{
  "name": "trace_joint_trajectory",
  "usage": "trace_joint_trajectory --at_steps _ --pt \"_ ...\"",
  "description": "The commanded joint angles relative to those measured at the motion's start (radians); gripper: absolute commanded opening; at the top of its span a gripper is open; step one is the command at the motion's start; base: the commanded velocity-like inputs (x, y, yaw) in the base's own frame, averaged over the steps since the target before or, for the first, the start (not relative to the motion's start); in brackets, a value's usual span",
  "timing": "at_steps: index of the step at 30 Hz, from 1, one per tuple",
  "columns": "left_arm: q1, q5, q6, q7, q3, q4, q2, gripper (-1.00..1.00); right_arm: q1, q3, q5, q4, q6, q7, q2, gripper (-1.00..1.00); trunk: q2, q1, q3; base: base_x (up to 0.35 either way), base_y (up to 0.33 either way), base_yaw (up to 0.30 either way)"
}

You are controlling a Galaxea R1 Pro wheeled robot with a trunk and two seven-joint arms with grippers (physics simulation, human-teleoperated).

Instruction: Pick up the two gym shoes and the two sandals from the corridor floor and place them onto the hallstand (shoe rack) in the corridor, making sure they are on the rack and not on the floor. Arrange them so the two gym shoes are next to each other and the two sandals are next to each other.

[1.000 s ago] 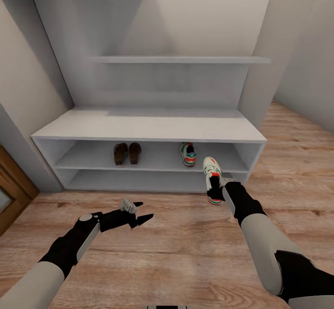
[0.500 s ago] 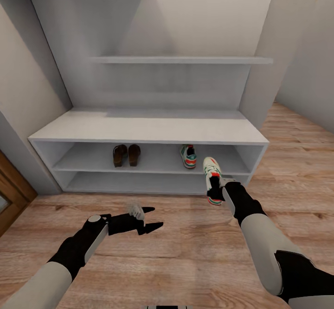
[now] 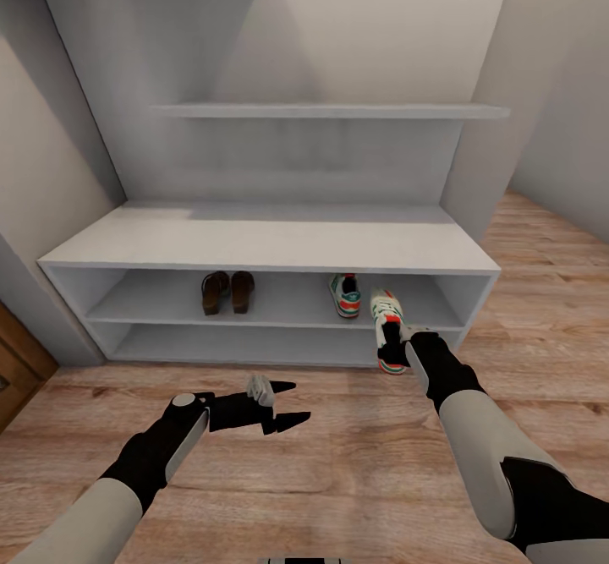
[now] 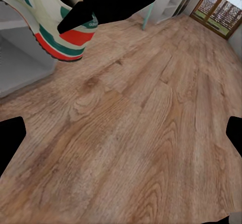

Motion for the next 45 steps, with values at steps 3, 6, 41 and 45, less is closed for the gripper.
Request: trace_joint_trajectory --at_steps 3,6,41,45 --pt "-0.001 0.01 0.011 -0.001 -0.004 0.0 0.001 1.0 -0.001 -0.007 0.01 -0.001 0.004 0.003 0.002 -1.0 0.0 0.0 -0.001 0.003 0.0 0.0" --pt "-0.001 0.01 0.011 0.0 -0.007 0.0 0.001 1.0 -0.001 -0.007 0.01 -0.002 0.004 0.003 0.002 -1.0 0.0 0.0 -0.001 0.029 -0.024 0.113" --pt "0.0 0.01 0.011 0.0 -0.029 0.0 0.0 1.0 -0.001 -0.007 0.01 -0.003 0.004 0.003 0.002 -1.0 0.0 0.0 -0.001 0.181 -0.034 0.021" --pt "-0.001 0.01 0.011 0.0 -0.029 0.0 0.0 1.0 -0.001 -0.007 0.01 -0.003 0.004 0.003 0.002 -1.0 0.0 0.0 -0.001 0.04 0.0 0.0"
